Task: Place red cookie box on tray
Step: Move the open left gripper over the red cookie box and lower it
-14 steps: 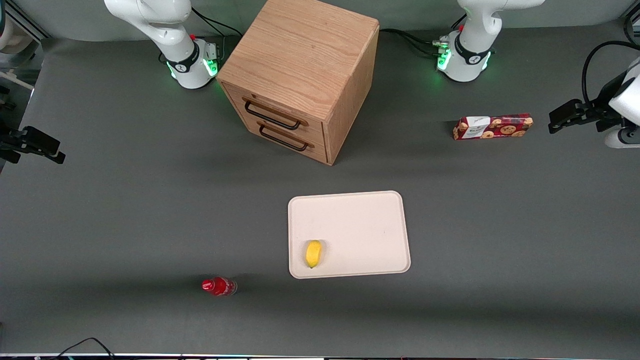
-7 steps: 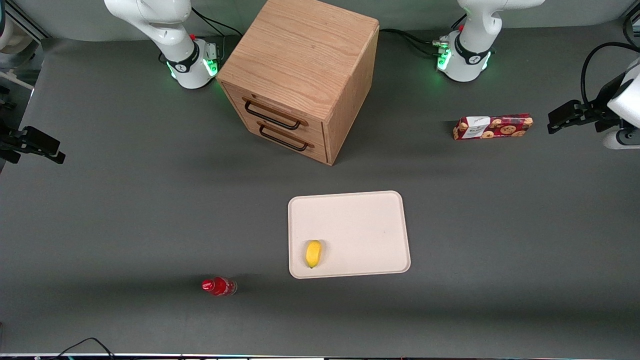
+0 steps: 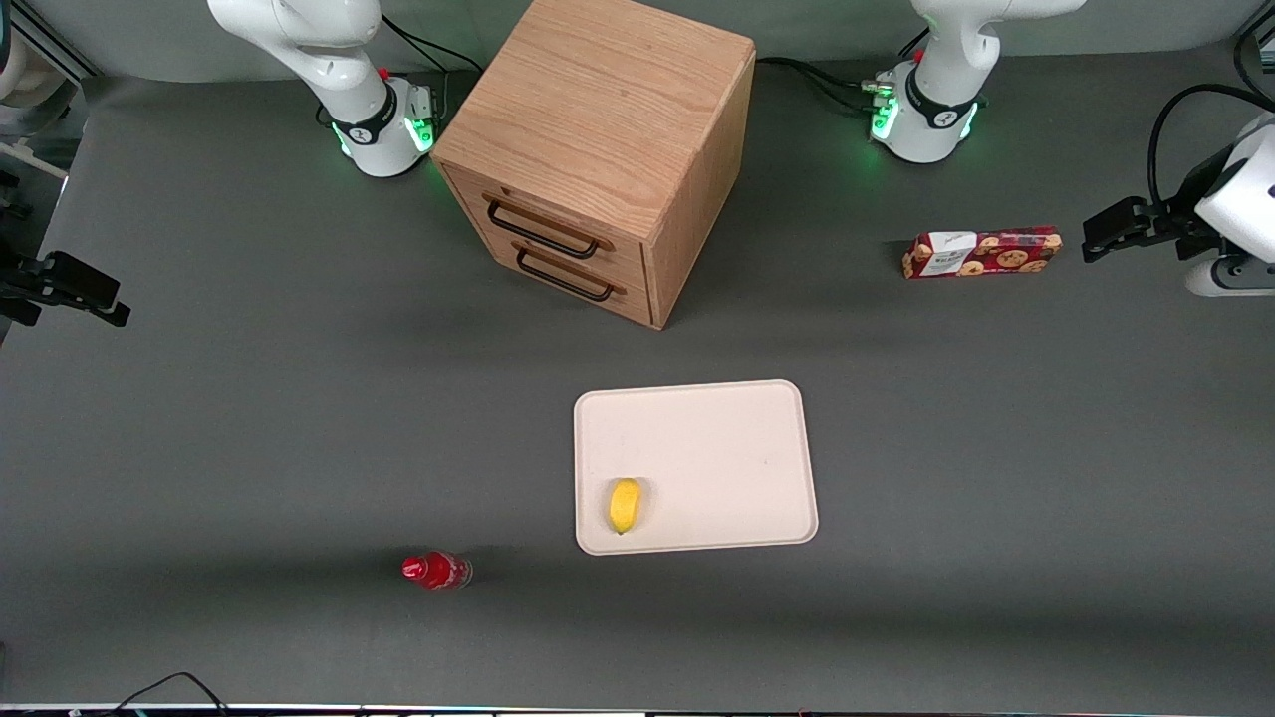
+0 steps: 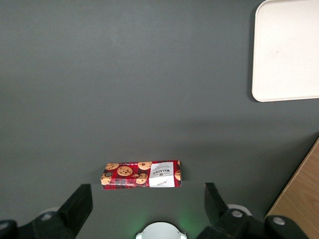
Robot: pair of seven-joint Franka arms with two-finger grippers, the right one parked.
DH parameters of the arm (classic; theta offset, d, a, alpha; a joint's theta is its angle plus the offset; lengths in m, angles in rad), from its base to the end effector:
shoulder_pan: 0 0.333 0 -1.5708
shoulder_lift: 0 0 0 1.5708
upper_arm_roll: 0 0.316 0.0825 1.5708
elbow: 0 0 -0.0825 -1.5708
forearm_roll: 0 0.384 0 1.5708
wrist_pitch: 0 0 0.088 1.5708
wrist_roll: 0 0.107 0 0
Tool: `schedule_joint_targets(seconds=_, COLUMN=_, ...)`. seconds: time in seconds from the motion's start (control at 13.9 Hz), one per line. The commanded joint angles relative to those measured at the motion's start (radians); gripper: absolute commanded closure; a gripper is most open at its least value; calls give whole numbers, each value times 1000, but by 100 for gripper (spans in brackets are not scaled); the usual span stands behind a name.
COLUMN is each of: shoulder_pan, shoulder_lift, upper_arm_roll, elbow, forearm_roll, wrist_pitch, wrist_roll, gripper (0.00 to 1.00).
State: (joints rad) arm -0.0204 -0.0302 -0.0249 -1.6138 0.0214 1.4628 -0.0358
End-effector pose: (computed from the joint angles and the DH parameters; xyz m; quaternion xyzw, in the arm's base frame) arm 0.5320 -0.0218 0.6121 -0.9981 0.0042 0.0599 0.0135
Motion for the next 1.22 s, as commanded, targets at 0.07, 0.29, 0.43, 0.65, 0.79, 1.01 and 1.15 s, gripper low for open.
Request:
schedule_joint_targets(seconds=0.07, shoulder_pan=-9, shoulder_lift=7, upper_arm_roll=2, elbow=17, forearm_roll=0, wrist_pitch=-22, wrist_roll=46, gripper=0)
schedule_joint_targets(seconds=0.29, shoulder_pan=-6, shoulder_lift=4, upper_arm_roll=5, elbow=5, forearm_roll=2, wrist_pitch=-51, wrist_roll=192, gripper=0)
schedule_joint_targets(seconds=0.43, shoulder_pan=-6, shoulder_lift=-2, upper_arm_roll=8, elbow=-8, forearm_roll=9, wrist_pitch=-78, wrist_roll=295, gripper=0)
schedule_joint_targets(seconds=0.65, shoulder_pan=3, shoulder_lift=-19, upper_arm_roll=17, elbow=-59, forearm_roll=14, wrist_pitch=-78, wrist_roll=422, gripper=0)
schedule_joint_targets(seconds=0.79, shoulder_pan=5, shoulder_lift=-80, upper_arm_roll=34, elbow=-148, forearm_roll=22, wrist_pitch=-64, wrist_roll=514, gripper=0)
schedule_joint_targets(seconds=1.01, shoulder_pan=7, shoulder_lift=-212, upper_arm_roll=65, elbow=-367, forearm_roll=45, wrist_pitch=31, wrist_roll=670, gripper=0)
schedule_joint_targets(seconds=1.15, shoulder_pan=7, shoulder_lift=-289, upper_arm_roll=109, elbow=-516, forearm_roll=55, wrist_pitch=106, wrist_roll=767, gripper=0)
